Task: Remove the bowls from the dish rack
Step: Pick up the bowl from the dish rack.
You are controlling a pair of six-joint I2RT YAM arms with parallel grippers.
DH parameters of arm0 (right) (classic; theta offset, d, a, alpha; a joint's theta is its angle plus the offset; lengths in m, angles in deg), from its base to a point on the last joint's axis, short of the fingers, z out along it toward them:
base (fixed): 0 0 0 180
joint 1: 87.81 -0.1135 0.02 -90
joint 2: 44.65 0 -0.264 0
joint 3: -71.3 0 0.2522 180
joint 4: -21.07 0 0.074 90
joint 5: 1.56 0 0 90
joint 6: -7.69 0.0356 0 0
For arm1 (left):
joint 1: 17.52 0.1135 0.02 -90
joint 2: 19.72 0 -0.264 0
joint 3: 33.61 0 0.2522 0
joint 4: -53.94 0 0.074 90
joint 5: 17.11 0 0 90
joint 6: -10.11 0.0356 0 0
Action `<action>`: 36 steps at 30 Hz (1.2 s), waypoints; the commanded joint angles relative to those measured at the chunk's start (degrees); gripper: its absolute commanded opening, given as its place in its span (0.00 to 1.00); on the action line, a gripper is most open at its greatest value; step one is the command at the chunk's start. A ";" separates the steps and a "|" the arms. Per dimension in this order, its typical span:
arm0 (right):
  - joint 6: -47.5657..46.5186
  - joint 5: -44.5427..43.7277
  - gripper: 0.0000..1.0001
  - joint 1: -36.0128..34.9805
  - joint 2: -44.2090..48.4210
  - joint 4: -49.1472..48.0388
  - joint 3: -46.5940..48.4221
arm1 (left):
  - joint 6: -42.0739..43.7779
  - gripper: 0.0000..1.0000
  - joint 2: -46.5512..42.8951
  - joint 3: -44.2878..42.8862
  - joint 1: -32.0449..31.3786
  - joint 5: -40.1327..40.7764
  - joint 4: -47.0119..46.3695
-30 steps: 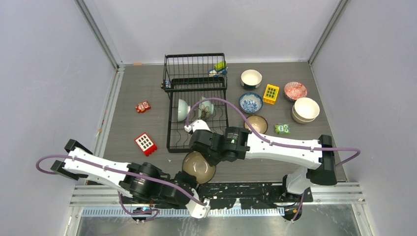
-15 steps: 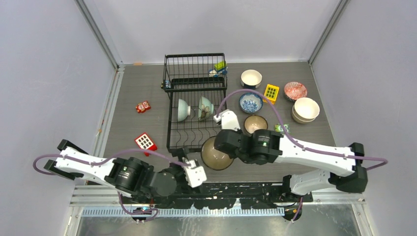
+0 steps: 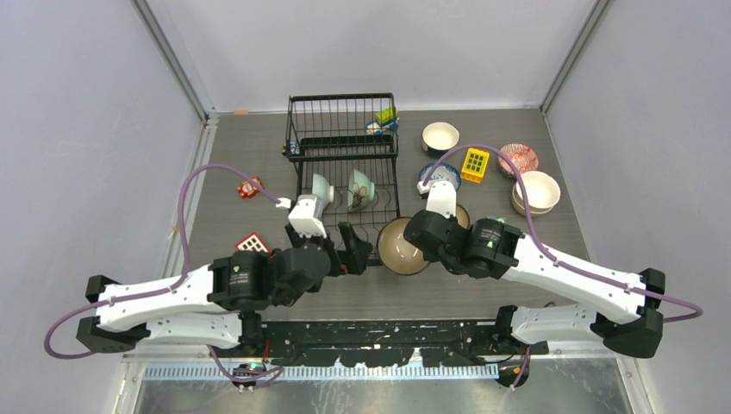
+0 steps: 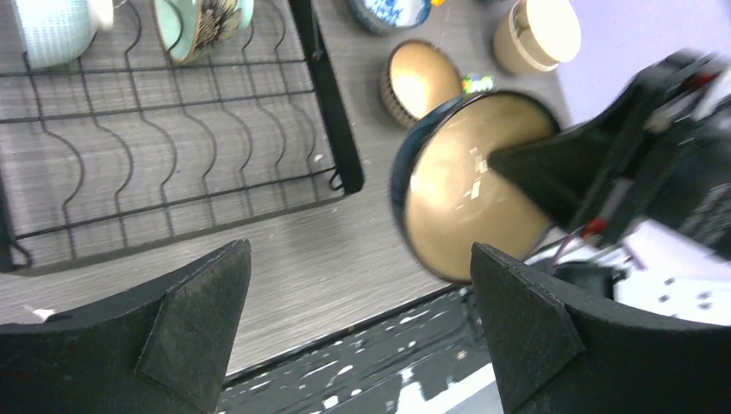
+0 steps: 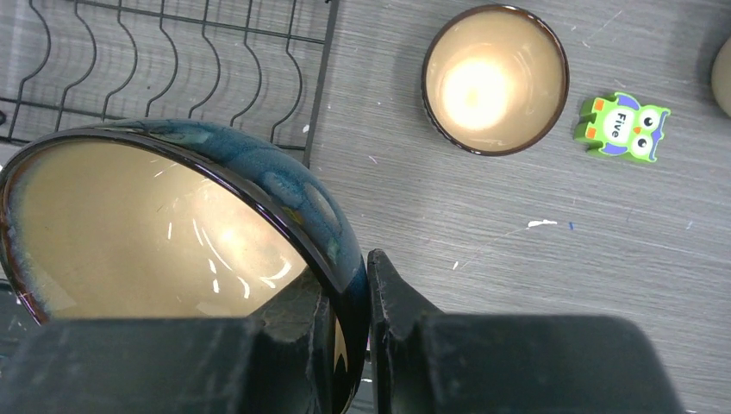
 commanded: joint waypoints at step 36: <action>4.00 11.91 0.01 7.31 0.09 -10.01 0.64 | -10.68 0.42 21.88 -14.36 6.82 -5.57 11.31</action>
